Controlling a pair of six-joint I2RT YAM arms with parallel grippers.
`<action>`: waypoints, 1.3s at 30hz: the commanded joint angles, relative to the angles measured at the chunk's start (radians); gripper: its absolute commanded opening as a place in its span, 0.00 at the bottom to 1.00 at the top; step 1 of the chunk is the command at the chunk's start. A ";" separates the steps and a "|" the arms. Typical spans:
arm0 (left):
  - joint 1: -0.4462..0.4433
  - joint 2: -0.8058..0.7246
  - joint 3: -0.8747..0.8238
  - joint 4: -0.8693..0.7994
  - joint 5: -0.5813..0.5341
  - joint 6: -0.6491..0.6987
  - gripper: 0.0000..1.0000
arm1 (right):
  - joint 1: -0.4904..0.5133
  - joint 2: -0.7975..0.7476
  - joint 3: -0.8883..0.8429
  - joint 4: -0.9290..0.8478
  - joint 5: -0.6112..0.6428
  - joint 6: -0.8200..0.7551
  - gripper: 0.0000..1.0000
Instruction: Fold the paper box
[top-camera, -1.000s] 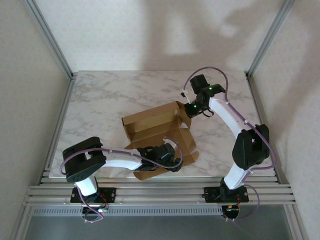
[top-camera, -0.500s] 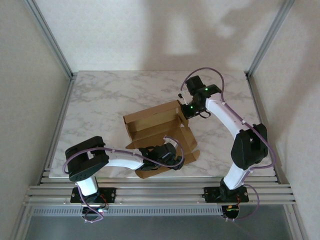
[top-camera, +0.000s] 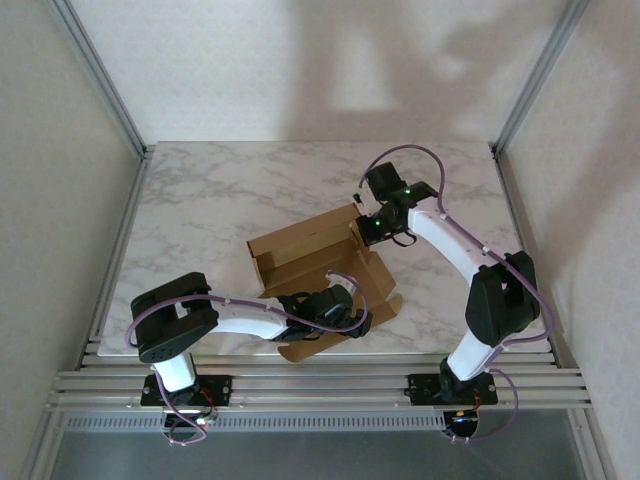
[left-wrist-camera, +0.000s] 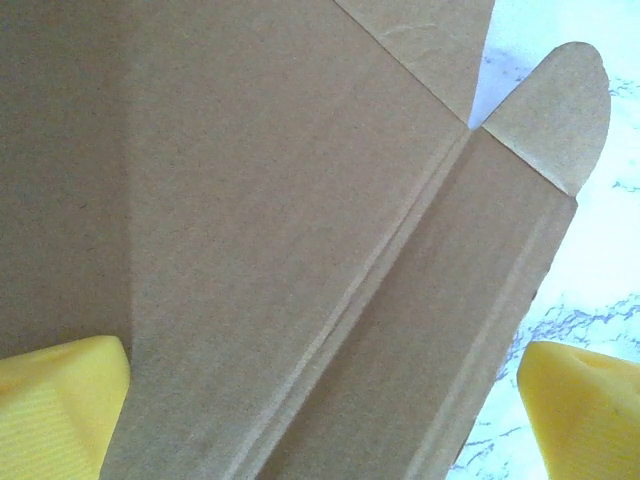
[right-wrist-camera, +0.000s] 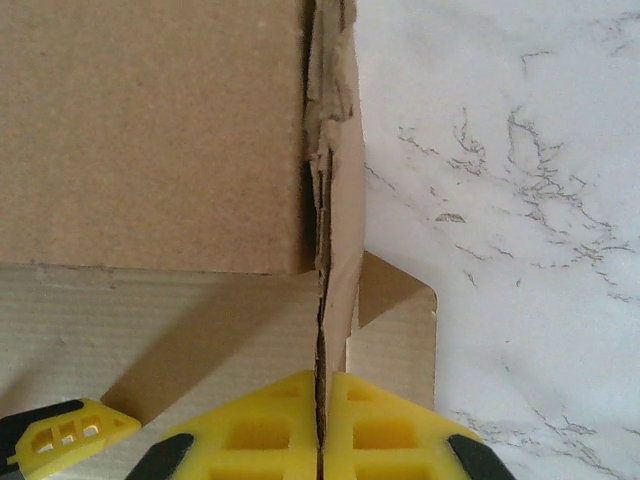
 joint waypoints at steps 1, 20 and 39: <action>-0.003 0.028 -0.018 -0.016 0.052 -0.044 0.99 | 0.023 0.008 -0.030 -0.025 -0.033 0.028 0.06; 0.155 -0.395 0.080 -0.221 0.289 0.087 0.99 | 0.032 0.039 -0.047 0.072 -0.096 -0.106 0.07; 0.729 -0.410 0.177 -0.234 0.499 0.306 0.99 | 0.092 0.218 0.199 -0.030 -0.135 -0.219 0.06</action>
